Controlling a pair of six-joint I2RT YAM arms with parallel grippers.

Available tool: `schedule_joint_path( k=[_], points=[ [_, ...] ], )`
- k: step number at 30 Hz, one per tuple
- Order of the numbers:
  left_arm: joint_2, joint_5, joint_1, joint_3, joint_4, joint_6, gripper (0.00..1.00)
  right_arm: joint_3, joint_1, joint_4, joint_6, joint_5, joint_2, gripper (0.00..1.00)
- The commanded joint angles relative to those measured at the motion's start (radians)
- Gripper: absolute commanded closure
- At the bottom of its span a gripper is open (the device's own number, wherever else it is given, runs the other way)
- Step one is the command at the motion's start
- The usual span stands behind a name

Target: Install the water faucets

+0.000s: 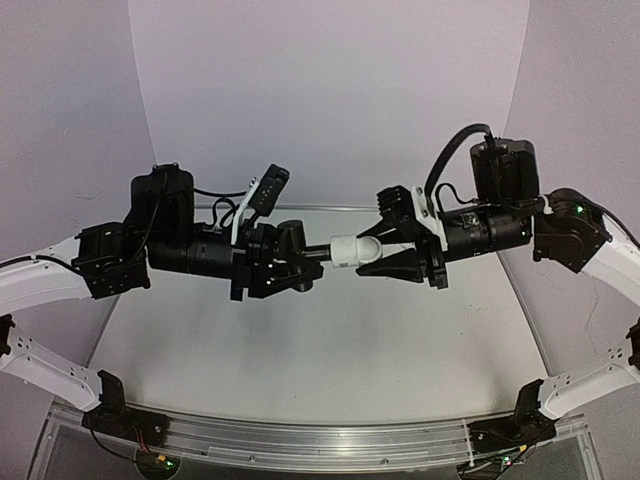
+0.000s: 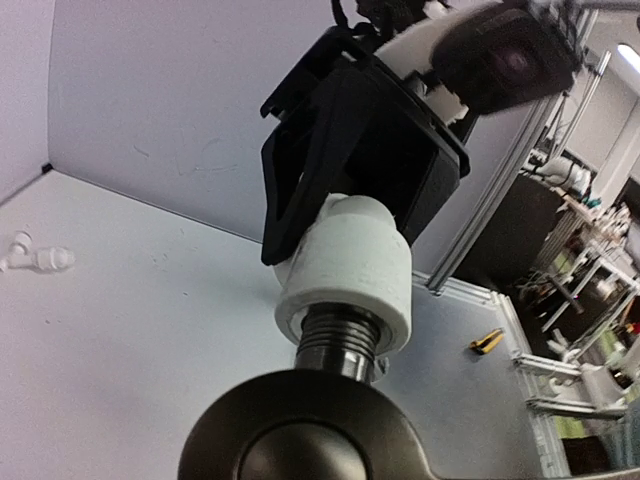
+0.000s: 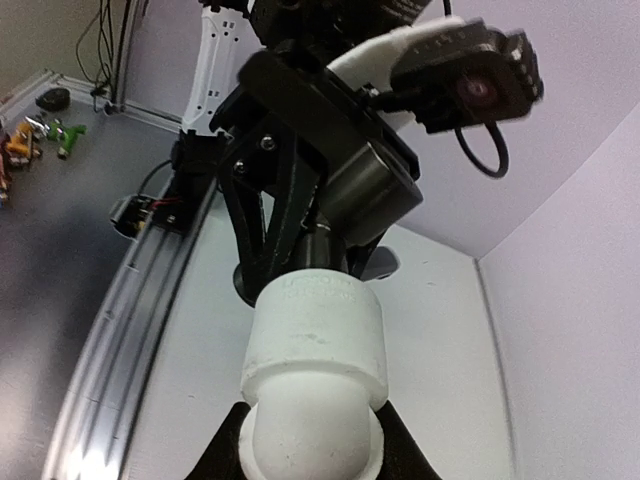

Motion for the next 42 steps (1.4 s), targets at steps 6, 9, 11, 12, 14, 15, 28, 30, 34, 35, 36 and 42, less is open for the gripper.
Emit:
schedule_joint_path(
  k=[6,9,11,12,14,15,28,30,34,35,36,42],
  points=[
    [-0.052,-0.291,-0.099,-0.037,0.163,0.407,1.0,0.054,-0.01,0.142,0.577,-0.241,0.068,0.99],
    [-0.079,-0.332,-0.1,-0.054,0.177,0.443,1.0,0.057,-0.048,0.146,0.674,-0.305,0.086,0.96],
    [-0.091,-0.356,-0.102,-0.05,0.162,0.434,1.0,0.078,-0.071,0.146,0.73,-0.343,0.103,0.8],
    [-0.093,-0.365,-0.101,-0.038,0.143,0.409,1.0,0.091,-0.074,0.146,0.728,-0.347,0.108,0.55],
    [-0.088,-0.37,-0.099,-0.002,0.101,0.331,1.0,0.134,-0.075,0.131,0.661,-0.307,0.106,0.28],
    [-0.085,-0.366,-0.098,0.013,0.067,0.302,1.0,0.15,-0.075,0.122,0.613,-0.277,0.1,0.19],
    [-0.041,0.076,0.088,0.042,0.029,-0.215,1.0,-0.026,-0.063,0.078,-0.467,-0.01,-0.139,0.02],
    [-0.019,0.15,0.104,0.06,0.043,-0.278,1.0,-0.07,-0.054,0.08,-0.601,0.029,-0.16,0.02],
    [0.057,0.288,0.11,0.131,0.03,-0.371,1.0,-0.161,-0.042,0.125,-0.821,0.075,-0.193,0.05],
    [0.071,0.31,0.11,0.142,0.032,-0.389,1.0,-0.177,-0.038,0.139,-0.862,0.084,-0.196,0.05],
    [0.08,0.327,0.111,0.142,0.045,-0.405,1.0,-0.19,-0.034,0.143,-0.899,0.096,-0.197,0.05],
    [0.107,0.39,0.112,0.129,0.145,-0.47,1.0,-0.263,-0.019,0.205,-1.018,0.13,-0.199,0.09]
  ],
)
